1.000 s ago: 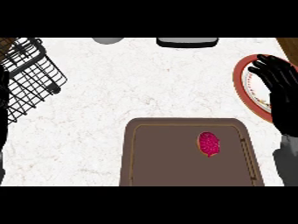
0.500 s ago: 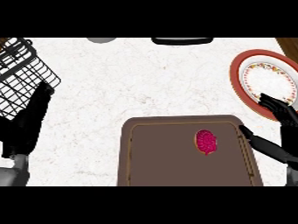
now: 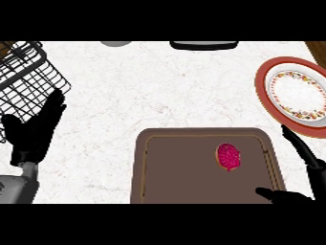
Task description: Pick the cupcake from the tray and place it in the plate
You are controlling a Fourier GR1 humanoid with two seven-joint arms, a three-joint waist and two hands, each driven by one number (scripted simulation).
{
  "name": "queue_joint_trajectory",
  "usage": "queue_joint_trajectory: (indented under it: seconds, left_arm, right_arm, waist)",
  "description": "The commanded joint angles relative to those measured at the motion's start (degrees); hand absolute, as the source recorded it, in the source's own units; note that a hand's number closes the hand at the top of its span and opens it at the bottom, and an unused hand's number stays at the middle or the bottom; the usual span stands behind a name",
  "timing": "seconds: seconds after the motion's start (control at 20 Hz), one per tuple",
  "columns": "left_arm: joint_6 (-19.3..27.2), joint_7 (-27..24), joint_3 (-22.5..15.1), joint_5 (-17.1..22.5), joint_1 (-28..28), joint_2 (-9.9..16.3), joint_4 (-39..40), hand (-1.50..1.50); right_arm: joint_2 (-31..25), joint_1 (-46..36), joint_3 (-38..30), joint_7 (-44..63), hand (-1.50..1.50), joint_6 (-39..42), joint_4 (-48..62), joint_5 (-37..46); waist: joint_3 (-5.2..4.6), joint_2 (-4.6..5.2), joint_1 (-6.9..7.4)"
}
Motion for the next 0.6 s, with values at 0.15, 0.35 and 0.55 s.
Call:
queue_joint_trajectory:
  seconds: [0.15,0.35,0.55]
  left_arm:
    - [-1.4,-0.42,1.23,-2.77,-0.85,-1.22,2.33,0.0]
    - [-1.24,0.71,1.24,-2.95,-2.91,-2.51,3.82,0.0]
    - [-2.43,-0.14,2.12,-3.1,-0.72,-2.5,2.0,0.0]
  right_arm:
    - [-3.19,1.49,1.4,12.36,-1.5,2.89,-10.15,6.1]
    - [-3.55,-1.03,5.35,22.56,-1.5,5.34,-11.44,10.63]
    - [-5.04,-2.22,5.99,29.9,-1.5,9.74,-15.0,12.42]
  waist:
    - [-0.02,-0.03,0.3]
    - [-0.03,0.01,0.44]
    - [-0.01,-0.06,0.57]
